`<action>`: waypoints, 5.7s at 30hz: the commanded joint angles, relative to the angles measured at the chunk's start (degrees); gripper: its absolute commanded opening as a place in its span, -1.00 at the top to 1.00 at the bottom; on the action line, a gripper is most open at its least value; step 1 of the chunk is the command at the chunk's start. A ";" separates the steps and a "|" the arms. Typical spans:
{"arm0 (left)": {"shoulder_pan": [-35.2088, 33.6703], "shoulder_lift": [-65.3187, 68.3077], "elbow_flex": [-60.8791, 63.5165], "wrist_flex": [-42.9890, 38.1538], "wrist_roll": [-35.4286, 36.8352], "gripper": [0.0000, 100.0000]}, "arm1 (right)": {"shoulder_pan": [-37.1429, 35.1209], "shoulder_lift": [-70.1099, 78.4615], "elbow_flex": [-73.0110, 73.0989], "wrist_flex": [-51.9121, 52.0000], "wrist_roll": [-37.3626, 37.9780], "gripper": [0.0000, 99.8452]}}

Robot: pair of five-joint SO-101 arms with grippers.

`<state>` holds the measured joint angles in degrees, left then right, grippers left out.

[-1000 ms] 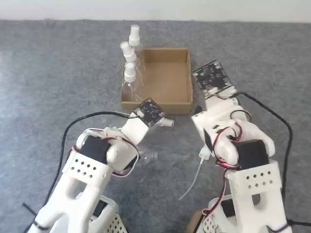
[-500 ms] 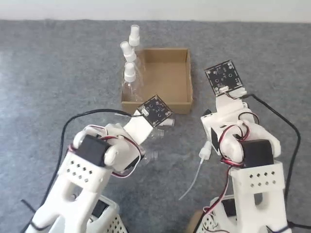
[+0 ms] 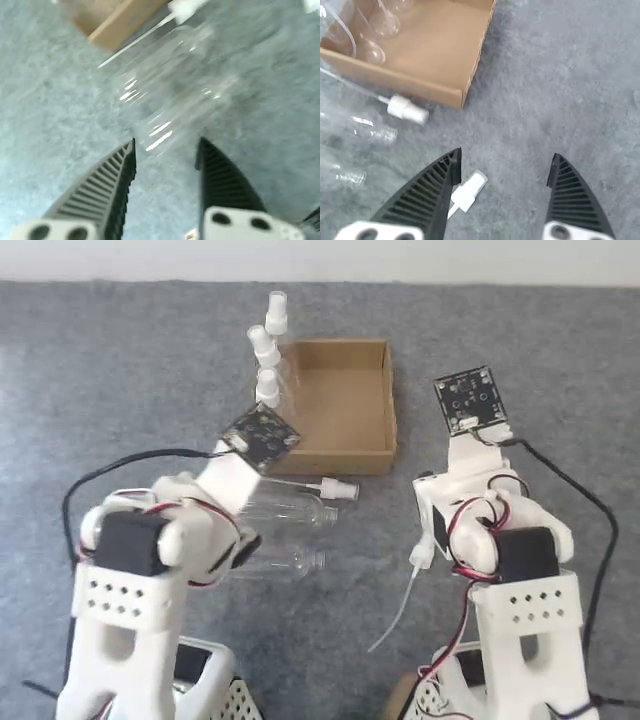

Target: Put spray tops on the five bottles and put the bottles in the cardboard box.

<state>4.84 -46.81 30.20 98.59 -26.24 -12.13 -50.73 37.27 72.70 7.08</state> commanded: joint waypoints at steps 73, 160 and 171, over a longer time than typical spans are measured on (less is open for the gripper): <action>19.78 -0.09 18.59 -21.27 9.93 0.70 | 9.45 -1.80 0.26 -2.24 -5.45 0.52; -18.99 -0.18 27.82 -45.63 34.90 0.70 | -26.07 39.87 -1.32 -11.47 -50.73 0.52; -18.99 -0.18 28.00 -45.71 34.73 0.70 | -25.89 42.07 -2.90 -7.25 -48.35 0.52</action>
<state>-13.98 -46.81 58.51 54.37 8.04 -38.86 -8.35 37.27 64.18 -43.03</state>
